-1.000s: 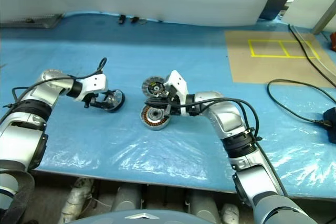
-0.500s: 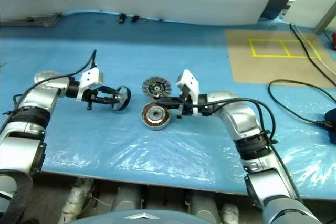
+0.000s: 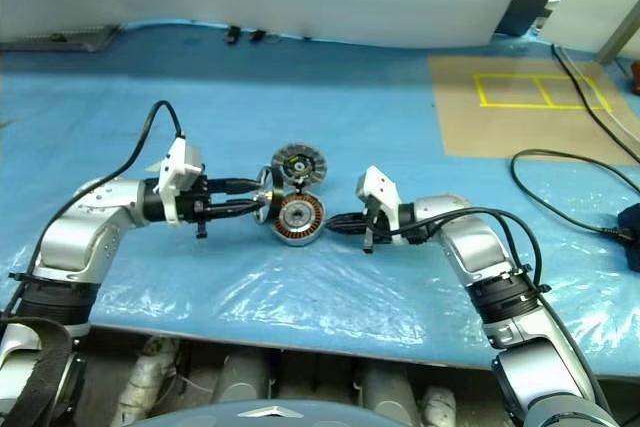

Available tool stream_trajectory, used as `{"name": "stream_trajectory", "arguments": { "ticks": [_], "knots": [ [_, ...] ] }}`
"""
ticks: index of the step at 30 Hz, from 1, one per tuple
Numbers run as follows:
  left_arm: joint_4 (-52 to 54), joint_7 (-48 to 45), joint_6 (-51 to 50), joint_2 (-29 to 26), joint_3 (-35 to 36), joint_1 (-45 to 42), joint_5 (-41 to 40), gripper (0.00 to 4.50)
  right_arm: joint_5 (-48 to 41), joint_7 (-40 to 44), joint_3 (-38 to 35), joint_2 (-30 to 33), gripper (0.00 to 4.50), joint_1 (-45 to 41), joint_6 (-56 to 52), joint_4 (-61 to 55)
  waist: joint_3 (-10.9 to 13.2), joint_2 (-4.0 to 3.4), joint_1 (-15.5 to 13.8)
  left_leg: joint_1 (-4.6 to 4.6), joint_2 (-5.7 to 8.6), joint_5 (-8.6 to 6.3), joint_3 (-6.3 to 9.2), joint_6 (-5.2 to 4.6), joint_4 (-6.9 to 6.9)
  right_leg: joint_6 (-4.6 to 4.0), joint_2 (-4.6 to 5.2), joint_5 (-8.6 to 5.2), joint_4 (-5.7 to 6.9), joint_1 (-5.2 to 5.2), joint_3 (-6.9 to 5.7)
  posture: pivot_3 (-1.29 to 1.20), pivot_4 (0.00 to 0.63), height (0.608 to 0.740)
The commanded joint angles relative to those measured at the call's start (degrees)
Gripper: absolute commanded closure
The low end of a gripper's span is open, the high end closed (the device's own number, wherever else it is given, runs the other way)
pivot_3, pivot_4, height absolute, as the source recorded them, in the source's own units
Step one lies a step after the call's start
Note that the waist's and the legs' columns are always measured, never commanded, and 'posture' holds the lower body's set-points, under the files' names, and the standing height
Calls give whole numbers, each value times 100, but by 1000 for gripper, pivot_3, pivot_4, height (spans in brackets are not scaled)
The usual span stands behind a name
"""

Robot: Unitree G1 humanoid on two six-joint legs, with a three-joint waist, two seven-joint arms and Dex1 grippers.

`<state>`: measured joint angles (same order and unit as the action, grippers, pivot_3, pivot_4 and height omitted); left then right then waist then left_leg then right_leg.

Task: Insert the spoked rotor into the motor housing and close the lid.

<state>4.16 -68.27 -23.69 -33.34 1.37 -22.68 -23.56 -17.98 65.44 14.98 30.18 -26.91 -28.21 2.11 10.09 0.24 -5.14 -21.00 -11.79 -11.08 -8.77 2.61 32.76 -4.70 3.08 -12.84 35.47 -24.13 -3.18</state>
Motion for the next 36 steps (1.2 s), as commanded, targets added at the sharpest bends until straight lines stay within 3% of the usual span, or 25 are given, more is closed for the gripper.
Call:
{"name": "stream_trajectory", "arguments": {
  "ticks": [1, 18, 36],
  "knots": [
    [128, 293, -88, 103, 9, -122, -127, 3199, -154, -13, -189, -77, 4500, -247, -92, 3, 0, -1, 29, -1, 0, 0, 0, 0, 0, 0, -2, 0, 3, 0, 0, 0, 150, 740],
    [-999, 255, 562, 148, -963, -508, 772, 3199, -265, -197, -465, -110, 4500, -236, -268, -40, -1, -1, 75, -1, 1, 11, 5, -18, -2, 0, -3, 0, -2, -2, -1, 0, 150, 740],
    [-669, 12, -447, -136, -888, -823, 423, 3199, -104, -165, -328, -227, 4500, -345, -62, 268, -1, -3, 107, 1, 1, 12, 4, -19, 0, -1, -2, 0, 5, -2, -1, 0, 150, 740]
  ]
}}
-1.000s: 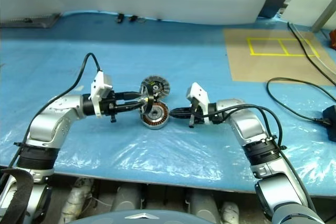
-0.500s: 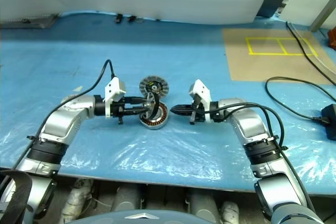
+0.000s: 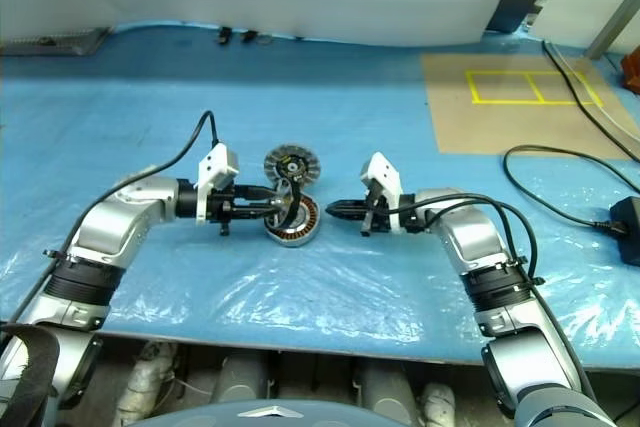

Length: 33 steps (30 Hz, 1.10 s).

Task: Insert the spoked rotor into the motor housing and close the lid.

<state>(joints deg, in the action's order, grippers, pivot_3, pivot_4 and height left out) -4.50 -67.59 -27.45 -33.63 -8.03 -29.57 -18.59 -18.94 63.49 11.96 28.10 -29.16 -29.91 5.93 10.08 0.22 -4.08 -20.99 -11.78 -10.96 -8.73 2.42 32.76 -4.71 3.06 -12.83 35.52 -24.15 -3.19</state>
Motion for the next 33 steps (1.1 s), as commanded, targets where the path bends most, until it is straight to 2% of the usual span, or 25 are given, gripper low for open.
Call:
{"name": "stream_trajectory", "arguments": {
  "ticks": [1, 15, 23, 27, 32, 33],
  "knots": [
    [189, -71, -77, -136, 19, -129, -42, 3199, -3, 32, -26, -20, 4500, -118, 113, -114, 0, 0, 0, 0, 0, 0, 0, 0, 0, 0, 0, 0, 0, 0, 0, 0, 150, 740],
    [65, -173, 339, -362, -481, -74, 492, 3199, 80, 0, -48, -77, 4500, -153, 248, -39, -1, -1, -1, 2, 1, -2, 0, 3, 1, 0, 1, 0, 0, 3, 0, 0, 150, 740],
    [-158, -67, 527, -194, -511, -213, 637, 3199, 162, -89, -86, -178, 4500, -200, 503, 70, -2, -4, 0, 3, 2, -2, 0, 3, 1, 0, 2, 0, 1, 6, 0, 0, 150, 740],
    [-300, 108, 840, -130, -472, -285, 821, 1839, 250, -172, -97, -207, 4500, -224, 673, 163, -2, -4, 0, 1, 2, -2, 0, 3, 3, 0, 3, 0, 1, 5, 0, 0, 150, 740],
    [-19, 100, 212, -72, -199, -166, 371, 79, 216, -122, -107, -194, 4500, -248, 624, 179, -2, -4, 9, 0, 1, 0, 1, 0, 0, 0, 2, 0, 0, 3, 0, 0, 150, 740],
    [131, 143, 88, -63, -86, -84, 224, 30, 217, -115, -108, -188, 4500, -249, 619, 181, -2, -4, 11, -1, 1, 0, 1, 0, 0, 0, 2, 0, -1, 2, 0, 0, 150, 740]
  ]
}}
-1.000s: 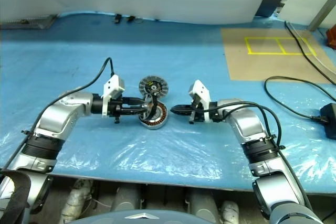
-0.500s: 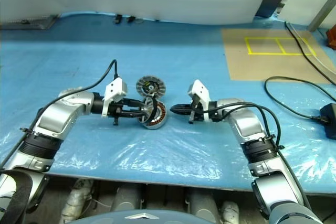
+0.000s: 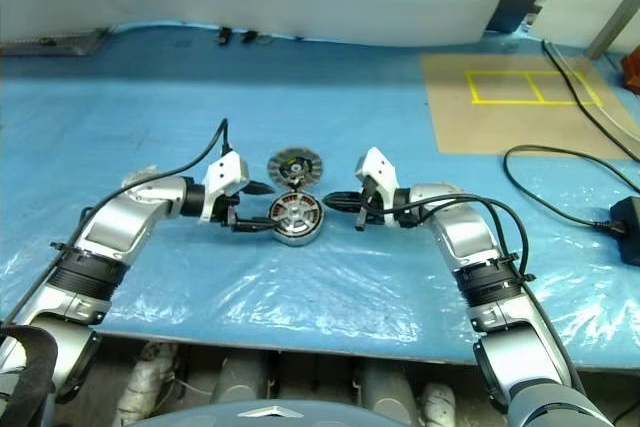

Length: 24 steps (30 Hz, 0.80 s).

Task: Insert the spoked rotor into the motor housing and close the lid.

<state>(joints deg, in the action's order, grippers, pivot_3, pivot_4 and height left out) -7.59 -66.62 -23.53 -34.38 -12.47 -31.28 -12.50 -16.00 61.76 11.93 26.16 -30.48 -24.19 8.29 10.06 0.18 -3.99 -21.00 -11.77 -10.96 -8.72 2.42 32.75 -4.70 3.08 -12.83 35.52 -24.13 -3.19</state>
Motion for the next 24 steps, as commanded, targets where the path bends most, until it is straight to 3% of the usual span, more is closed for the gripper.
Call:
{"name": "stream_trajectory", "arguments": {
  "ticks": [1, 4, 10, 16, 17, 24],
  "knots": [
    [597, 111, -410, 23, 477, 177, -519, 30, -76, 67, -106, 14, 4500, -119, 41, -56, 0, 0, 2, -1, 0, 0, 0, 0, 0, 0, 0, 0, 0, -1, 0, 0, 150, 740],
    [953, 289, -665, 76, 772, 414, -861, 30, -59, 85, -99, 24, 4500, -121, 57, -39, 0, 0, 0, -2, 0, -1, 0, 2, 1, 0, 0, 0, 1, -1, 0, 0, 150, 740],
    [2007, 1208, -830, 580, 1266, 1457, -1337, 2150, 1, 65, -64, -72, 4500, -214, 149, 57, 0, -1, 8, -3, -2, -2, -2, 3, 1, -1, -1, 0, 1, -1, 0, 0, 150, 740],
    [2346, 1952, -541, 1223, 1058, 1784, -1121, 4297, 23, 136, -84, -73, 4500, -387, 203, 195, 1, 0, -5, -2, -2, -2, -1, 1, 4, -1, 0, 0, 0, 0, -3, 0, 150, 740],
    [2212, 2200, -424, 1330, 983, 1696, -914, 4478, 26, 145, -84, -79, 4500, -426, 210, 226, 1, 0, -3, -1, -3, -2, -1, 1, 4, -1, 0, 0, 0, 1, -3, 0, 150, 740],
    [1280, 2564, 179, 1373, 429, 1299, -16, 4478, 49, 51, -135, -136, 4500, -563, 297, 280, 1, 0, 21, -1, -2, 3, 0, -9, 5, 1, -2, 0, -1, 3, -3, 0, 150, 740]
  ]
}}
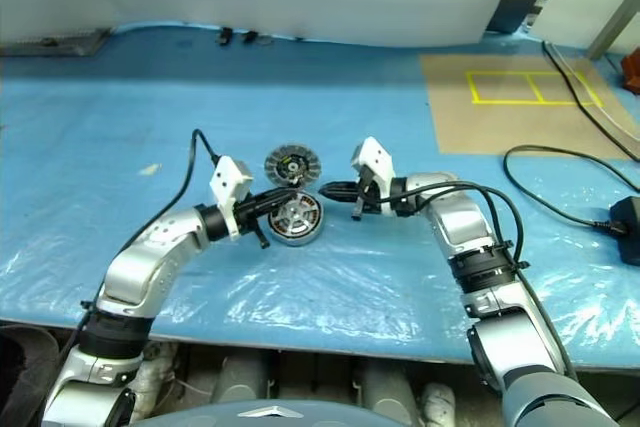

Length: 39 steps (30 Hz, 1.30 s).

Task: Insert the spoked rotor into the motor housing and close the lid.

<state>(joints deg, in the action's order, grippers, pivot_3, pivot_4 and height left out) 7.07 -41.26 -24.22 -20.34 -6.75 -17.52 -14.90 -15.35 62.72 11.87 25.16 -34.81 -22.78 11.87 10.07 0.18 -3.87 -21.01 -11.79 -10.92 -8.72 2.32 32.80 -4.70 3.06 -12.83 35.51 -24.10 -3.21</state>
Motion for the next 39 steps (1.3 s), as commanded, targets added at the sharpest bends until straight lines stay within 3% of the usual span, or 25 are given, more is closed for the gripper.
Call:
{"name": "stream_trajectory", "arguments": {
  "ticks": [1, 5, 11, 16, 24, 30, 39],
  "knots": [
    [-226, -12, 216, -25, -216, -65, 234, 4478, -2, -99, -150, -32, 4500, -130, 153, -80, 0, 0, 11, 0, 0, 0, 0, 0, 0, 0, 0, 0, -1, -1, 0, 0, 150, 740],
    [-345, -113, 248, -49, -573, 90, 432, 4478, 62, -318, -233, -65, 4500, -216, 299, -53, -1, -1, -5, -3, 0, 1, 1, 0, -4, 0, 1, 0, -5, -4, 0, 0, 150, 740],
    [-80, -82, 130, 218, -60, 166, -149, 4478, 164, -799, -414, -343, 4500, -618, 443, 317, -1, -1, -5, 0, 1, -2, 0, 4, 1, 0, 3, 0, 3, -3, 0, 0, 150, 740],
    [557, -447, 67, -16, 473, 466, -929, 4478, 421, -949, -241, -606, 4500, -952, 703, 864, -1, -1, 16, -2, 0, -2, -1, 5, -2, -1, 1, 0, 2, -8, 0, 0, 150, 740],
    [1392, -381, -50, -431, 1146, 1366, -1497, 4478, 661, -949, -235, -915, 4500, -1453, 1029, 1763, 1, -3, 89, -6, 1, -5, -2, 8, -3, -3, 3, -1, 2, -12, 0, 0, 150, 740],
    [1620, -282, 71, -580, 1452, 2034, -1529, 4478, 786, -1002, -244, -1123, 4500, -1815, 1472, 2414, 1, -3, 137, -5, -1, -8, -3, 12, -3, -3, 2, -1, 3, -12, 0, 0, 150, 740],
    [1370, -26, 288, -608, 1760, 2178, -1378, 4478, 627, -525, -350, -1681, 4500, -2468, 1650, 3109, 3, -6, 155, -2, -4, -18, -4, -13, -3, -5, 0, -1, 5, -13, 0, 0, 150, 740]
  ]
}}
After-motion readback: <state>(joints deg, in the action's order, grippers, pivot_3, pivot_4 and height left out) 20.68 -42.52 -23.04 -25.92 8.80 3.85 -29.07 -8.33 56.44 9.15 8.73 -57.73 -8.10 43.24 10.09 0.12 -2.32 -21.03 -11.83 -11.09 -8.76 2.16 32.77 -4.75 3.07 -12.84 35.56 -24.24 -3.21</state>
